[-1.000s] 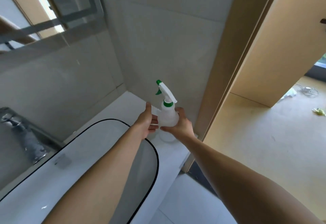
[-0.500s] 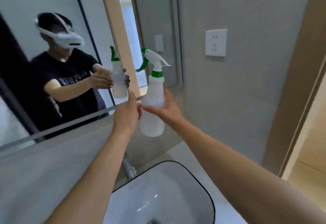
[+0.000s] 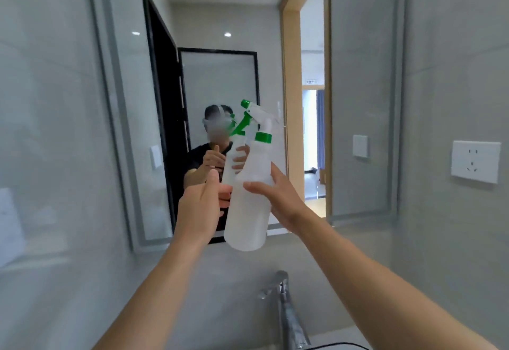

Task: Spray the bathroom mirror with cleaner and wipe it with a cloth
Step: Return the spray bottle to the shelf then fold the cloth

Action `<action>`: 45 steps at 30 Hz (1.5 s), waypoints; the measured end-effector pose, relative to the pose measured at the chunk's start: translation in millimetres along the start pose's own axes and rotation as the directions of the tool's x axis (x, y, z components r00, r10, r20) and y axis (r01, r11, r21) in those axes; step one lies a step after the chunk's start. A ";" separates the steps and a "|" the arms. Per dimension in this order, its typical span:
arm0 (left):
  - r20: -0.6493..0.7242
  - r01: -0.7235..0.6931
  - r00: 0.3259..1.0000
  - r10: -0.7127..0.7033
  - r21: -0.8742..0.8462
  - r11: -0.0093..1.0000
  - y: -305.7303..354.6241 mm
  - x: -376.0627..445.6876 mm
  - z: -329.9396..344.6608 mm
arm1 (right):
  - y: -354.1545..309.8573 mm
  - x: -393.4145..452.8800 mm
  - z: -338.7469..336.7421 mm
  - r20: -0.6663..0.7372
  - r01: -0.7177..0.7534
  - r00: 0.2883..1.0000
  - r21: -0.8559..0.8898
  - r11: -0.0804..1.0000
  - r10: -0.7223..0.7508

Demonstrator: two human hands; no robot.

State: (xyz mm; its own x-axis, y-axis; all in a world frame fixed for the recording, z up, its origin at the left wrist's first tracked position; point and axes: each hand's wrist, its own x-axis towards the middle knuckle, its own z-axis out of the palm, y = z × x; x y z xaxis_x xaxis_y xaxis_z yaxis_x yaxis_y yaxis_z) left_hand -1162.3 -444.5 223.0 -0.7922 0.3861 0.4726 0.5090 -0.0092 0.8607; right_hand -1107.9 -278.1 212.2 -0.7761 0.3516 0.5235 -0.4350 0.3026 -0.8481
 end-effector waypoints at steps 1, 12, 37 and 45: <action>-0.002 0.009 1.000 -0.009 -0.002 1.000 0.9 0.3 -7.6 | -2.3 0.5 4.9 0.047 -0.002 0.999 0.007 1.000 0.002; -0.162 -0.093 0.982 0.096 0.026 0.995 61.6 20.7 -56.2 | -40.1 8.7 11.8 0.404 0.014 0.914 0.036 0.999 -0.027; -0.099 -0.254 0.956 0.276 0.186 0.949 150.3 58.4 -19.9 | -60.9 13.7 -43.4 0.484 0.072 0.871 0.033 0.997 -0.079; 0.034 -0.262 0.965 0.261 0.197 0.945 146.2 64.6 -22.2 | -63.5 0.3 -46.1 0.456 0.068 0.888 -0.022 0.997 -0.050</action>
State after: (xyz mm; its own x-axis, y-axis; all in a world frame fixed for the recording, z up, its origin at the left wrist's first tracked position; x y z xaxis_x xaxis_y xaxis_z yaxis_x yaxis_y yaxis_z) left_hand -1146.5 -441.4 383.5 -0.6201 0.4016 0.6739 0.7550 0.0720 0.6518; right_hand -1059.4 -256.3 269.9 -0.8759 -0.1070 0.4705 -0.4765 0.3454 -0.8085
